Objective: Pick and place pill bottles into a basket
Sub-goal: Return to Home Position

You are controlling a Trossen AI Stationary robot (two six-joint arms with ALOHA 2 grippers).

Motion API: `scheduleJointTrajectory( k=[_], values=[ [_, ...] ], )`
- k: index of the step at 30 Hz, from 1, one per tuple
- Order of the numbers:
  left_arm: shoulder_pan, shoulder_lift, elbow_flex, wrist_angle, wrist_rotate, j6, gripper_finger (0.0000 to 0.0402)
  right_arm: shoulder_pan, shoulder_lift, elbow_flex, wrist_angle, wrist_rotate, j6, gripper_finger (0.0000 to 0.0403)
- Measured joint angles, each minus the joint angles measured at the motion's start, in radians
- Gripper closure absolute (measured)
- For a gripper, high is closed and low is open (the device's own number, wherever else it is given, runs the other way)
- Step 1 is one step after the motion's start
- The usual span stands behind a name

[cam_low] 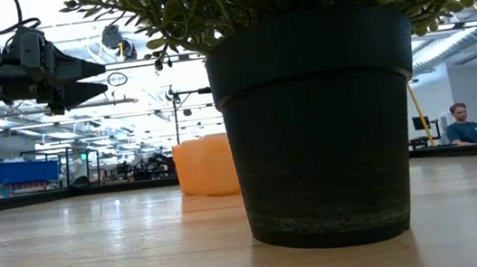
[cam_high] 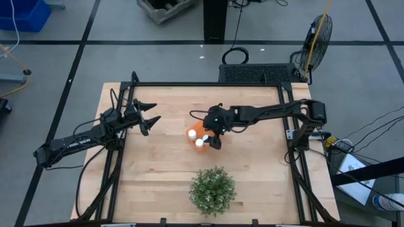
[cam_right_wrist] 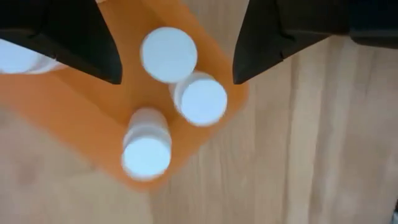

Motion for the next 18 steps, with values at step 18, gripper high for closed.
scheduleJointTrajectory(
  k=[18],
  values=[
    [0.000, 0.000, 0.000, 0.000, 0.000, 0.000, 0.0053, 0.148, -0.699, -0.452, 0.283, 0.399, 0.102, 0.0117]
  ],
)
